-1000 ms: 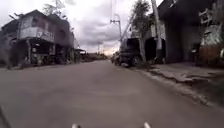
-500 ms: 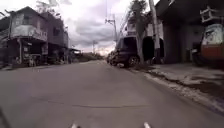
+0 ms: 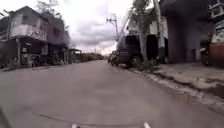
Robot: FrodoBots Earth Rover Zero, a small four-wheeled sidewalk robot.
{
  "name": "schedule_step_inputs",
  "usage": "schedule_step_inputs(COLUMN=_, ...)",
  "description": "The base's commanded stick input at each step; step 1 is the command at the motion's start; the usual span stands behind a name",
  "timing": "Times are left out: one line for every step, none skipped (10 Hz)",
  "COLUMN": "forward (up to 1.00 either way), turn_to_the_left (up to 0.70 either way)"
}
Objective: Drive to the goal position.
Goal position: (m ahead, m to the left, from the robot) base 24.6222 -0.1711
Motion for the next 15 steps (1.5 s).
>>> schedule_step_inputs(forward=0.70, turn_to_the_left=0.00)
schedule_step_inputs(forward=0.70, turn_to_the_left=0.01)
schedule_step_inputs(forward=0.70, turn_to_the_left=0.15)
schedule_step_inputs(forward=0.70, turn_to_the_left=0.15)
schedule_step_inputs(forward=0.70, turn_to_the_left=0.14)
schedule_step_inputs(forward=0.70, turn_to_the_left=0.14)
schedule_step_inputs(forward=0.70, turn_to_the_left=0.10)
schedule_step_inputs(forward=0.70, turn_to_the_left=0.07)
schedule_step_inputs(forward=0.70, turn_to_the_left=0.08)
schedule_step_inputs(forward=0.70, turn_to_the_left=0.08)
schedule_step_inputs(forward=0.70, turn_to_the_left=0.08)
schedule_step_inputs(forward=0.70, turn_to_the_left=0.08)
schedule_step_inputs(forward=0.70, turn_to_the_left=0.08)
schedule_step_inputs(forward=0.70, turn_to_the_left=0.07)
schedule_step_inputs(forward=0.70, turn_to_the_left=0.07)
